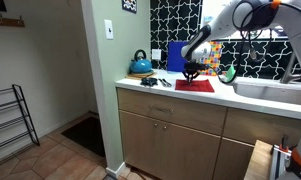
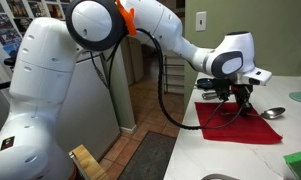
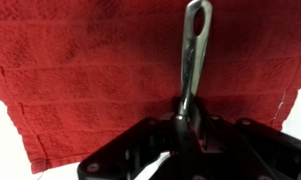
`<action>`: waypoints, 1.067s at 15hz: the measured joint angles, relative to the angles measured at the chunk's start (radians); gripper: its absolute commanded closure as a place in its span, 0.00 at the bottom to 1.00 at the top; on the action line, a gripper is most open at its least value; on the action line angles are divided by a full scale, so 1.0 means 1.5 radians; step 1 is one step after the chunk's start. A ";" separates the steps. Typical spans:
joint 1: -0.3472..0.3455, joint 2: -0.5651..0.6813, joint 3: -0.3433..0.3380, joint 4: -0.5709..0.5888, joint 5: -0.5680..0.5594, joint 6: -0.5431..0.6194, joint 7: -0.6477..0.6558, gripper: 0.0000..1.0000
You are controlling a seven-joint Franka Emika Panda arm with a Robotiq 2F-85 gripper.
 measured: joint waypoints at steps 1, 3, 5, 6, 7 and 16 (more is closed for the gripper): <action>0.002 -0.005 0.000 -0.007 0.000 -0.001 0.000 0.97; 0.007 -0.018 -0.001 -0.024 -0.001 -0.002 0.002 0.97; 0.014 -0.032 -0.005 -0.045 -0.007 -0.001 0.011 0.97; 0.018 -0.040 -0.008 -0.057 -0.009 -0.001 0.016 0.97; 0.021 -0.048 -0.010 -0.069 -0.010 -0.001 0.019 0.97; 0.026 -0.092 -0.016 -0.130 -0.014 0.000 0.032 0.63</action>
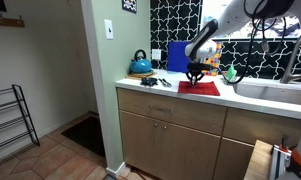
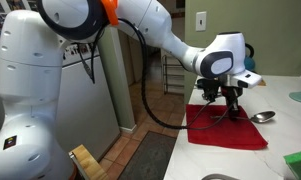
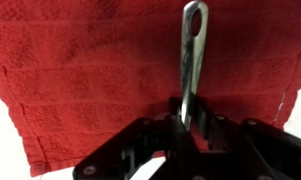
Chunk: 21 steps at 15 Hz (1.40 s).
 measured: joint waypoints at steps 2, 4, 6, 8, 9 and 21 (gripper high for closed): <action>0.000 -0.004 -0.001 -0.006 0.000 0.000 0.001 0.56; 0.000 -0.006 -0.002 -0.010 0.000 0.000 0.001 0.58; 0.000 -0.010 -0.003 -0.015 0.000 0.000 0.002 0.55; 0.000 -0.014 -0.004 -0.020 -0.001 0.000 0.002 0.55; 0.000 -0.016 -0.005 -0.022 -0.002 0.000 0.003 0.55; 0.006 -0.045 -0.009 -0.023 -0.026 -0.007 0.009 0.63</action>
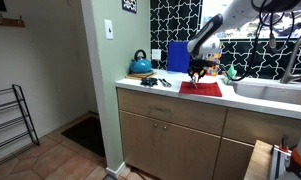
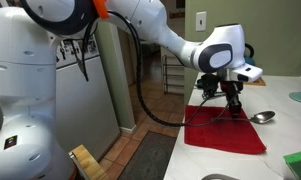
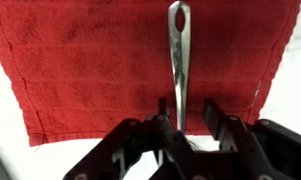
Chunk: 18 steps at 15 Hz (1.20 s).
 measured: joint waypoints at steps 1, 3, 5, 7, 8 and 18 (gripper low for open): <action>0.003 -0.004 0.000 0.001 -0.006 -0.006 0.002 0.66; 0.013 -0.011 0.001 0.003 -0.018 -0.023 0.008 0.61; 0.023 -0.018 0.005 0.006 -0.024 -0.039 0.013 0.59; 0.032 -0.022 0.011 0.008 -0.028 -0.051 0.017 0.59; 0.037 -0.022 0.014 0.009 -0.029 -0.056 0.019 0.59; 0.071 -0.018 0.042 0.024 -0.046 -0.098 0.056 0.62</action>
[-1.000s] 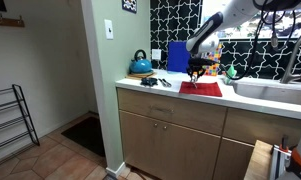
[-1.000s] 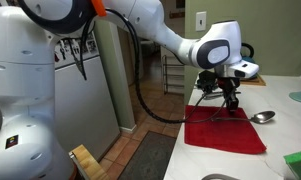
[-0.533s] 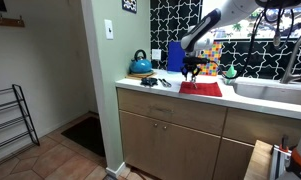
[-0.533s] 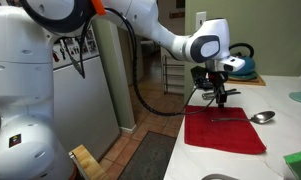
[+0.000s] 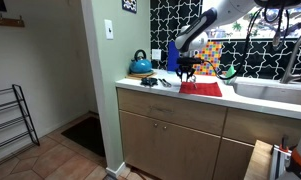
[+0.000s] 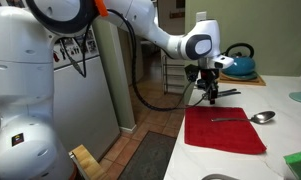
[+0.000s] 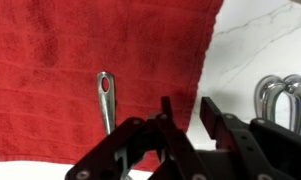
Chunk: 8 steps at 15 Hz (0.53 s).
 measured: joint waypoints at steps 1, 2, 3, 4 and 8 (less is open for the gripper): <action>0.002 0.001 0.001 0.001 -0.001 -0.003 0.002 0.63; 0.003 0.003 0.002 0.001 -0.002 -0.004 0.005 0.61; 0.004 0.005 0.003 0.001 -0.002 -0.005 0.009 0.60; 0.005 0.008 0.004 0.001 -0.002 -0.005 0.011 0.58; 0.008 0.023 0.009 0.002 -0.003 -0.002 0.020 0.56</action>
